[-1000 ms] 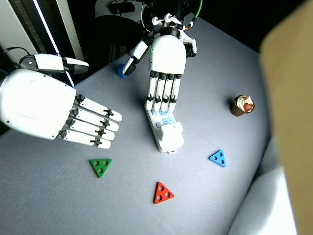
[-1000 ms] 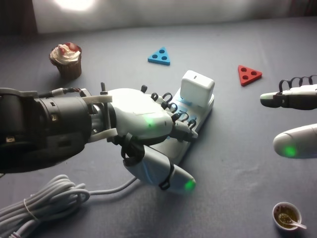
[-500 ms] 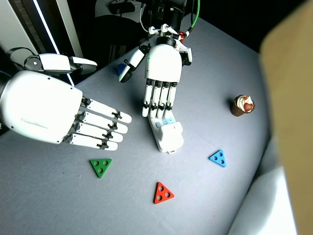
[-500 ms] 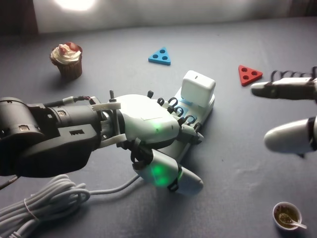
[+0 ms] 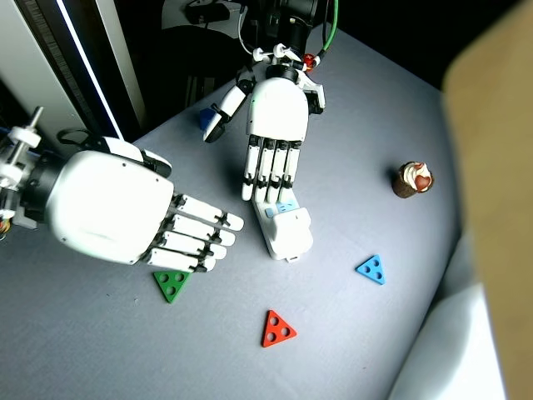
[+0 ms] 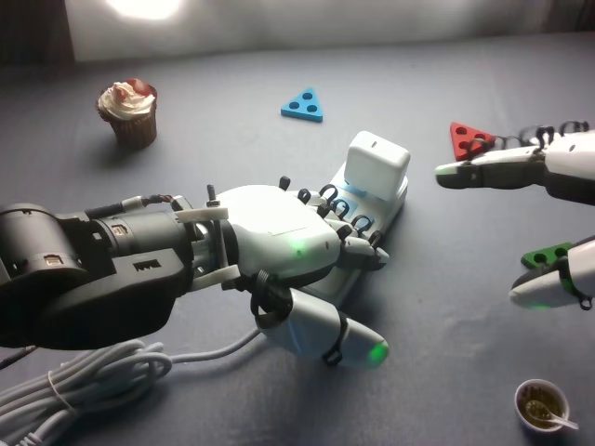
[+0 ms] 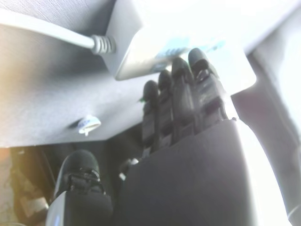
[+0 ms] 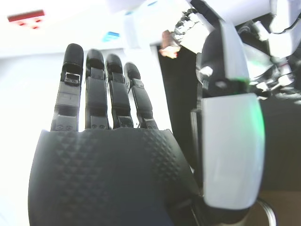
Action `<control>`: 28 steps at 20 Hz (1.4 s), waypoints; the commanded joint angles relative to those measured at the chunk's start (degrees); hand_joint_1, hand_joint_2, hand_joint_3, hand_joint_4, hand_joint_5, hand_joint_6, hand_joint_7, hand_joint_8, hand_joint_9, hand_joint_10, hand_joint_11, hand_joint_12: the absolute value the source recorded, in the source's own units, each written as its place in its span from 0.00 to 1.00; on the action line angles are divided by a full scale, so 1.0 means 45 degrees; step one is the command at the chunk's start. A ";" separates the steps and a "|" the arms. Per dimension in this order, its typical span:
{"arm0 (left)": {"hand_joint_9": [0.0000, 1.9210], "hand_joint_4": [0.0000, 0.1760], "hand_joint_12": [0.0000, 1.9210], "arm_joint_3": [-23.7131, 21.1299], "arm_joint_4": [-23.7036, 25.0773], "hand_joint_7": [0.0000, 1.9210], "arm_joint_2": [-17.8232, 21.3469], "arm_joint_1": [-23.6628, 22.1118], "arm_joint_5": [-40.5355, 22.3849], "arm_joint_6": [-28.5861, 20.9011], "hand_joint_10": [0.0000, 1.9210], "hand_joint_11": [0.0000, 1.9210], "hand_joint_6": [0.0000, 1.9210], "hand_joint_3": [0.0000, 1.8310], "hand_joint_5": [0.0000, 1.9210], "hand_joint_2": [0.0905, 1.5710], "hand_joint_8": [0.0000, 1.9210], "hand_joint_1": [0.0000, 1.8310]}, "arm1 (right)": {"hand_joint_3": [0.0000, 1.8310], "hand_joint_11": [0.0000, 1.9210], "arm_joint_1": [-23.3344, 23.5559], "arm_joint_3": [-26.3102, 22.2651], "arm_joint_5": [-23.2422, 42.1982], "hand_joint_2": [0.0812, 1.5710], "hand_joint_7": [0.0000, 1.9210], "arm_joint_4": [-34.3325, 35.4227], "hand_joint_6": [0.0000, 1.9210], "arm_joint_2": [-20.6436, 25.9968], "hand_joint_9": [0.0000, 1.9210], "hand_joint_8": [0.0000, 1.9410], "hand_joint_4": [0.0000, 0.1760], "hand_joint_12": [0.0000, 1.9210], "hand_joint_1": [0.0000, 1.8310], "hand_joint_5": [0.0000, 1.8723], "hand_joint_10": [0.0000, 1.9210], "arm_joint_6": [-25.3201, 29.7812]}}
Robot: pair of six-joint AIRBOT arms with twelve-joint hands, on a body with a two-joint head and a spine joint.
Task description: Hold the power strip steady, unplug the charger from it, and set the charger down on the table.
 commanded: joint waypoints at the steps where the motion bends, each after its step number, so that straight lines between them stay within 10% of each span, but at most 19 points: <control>1: 0.15 0.00 0.14 0.0052 -0.0060 0.16 -0.0141 0.0029 -0.0616 -0.0017 0.00 0.07 0.00 0.00 0.15 0.69 0.00 0.00 | 0.00 0.01 -0.0008 0.0021 0.1830 0.63 0.12 -0.0137 0.00 0.0312 0.13 0.00 0.00 0.34 0.61 0.11 0.00 0.0090; 21: 0.12 0.00 0.13 -0.0162 -0.0090 0.14 0.0358 0.0261 -0.0578 -0.0194 0.00 0.04 0.00 0.00 0.13 0.69 0.00 0.01 | 0.00 0.03 -0.0359 0.0190 0.3381 0.65 0.15 -0.2313 0.00 0.0473 0.16 0.00 0.00 0.36 0.64 0.15 0.00 -0.1741; 24: 0.12 0.00 0.13 -0.0174 -0.0091 0.14 0.0408 0.0261 -0.0595 -0.0223 0.00 0.04 0.00 0.00 0.14 0.69 0.00 0.02 | 0.00 0.05 -0.0097 -0.0193 0.0747 0.64 0.16 0.0221 0.00 0.0455 0.17 0.00 0.00 0.37 0.64 0.14 0.01 -0.2710; 28: 0.12 0.00 0.12 -0.0153 -0.0093 0.14 0.0409 0.0256 -0.0623 -0.0234 0.00 0.04 0.00 0.00 0.14 0.69 0.00 0.01 | 0.00 0.06 0.0061 0.0009 0.2676 0.64 0.15 0.1261 0.00 0.0107 0.17 0.00 0.00 0.36 0.64 0.13 0.00 -0.2728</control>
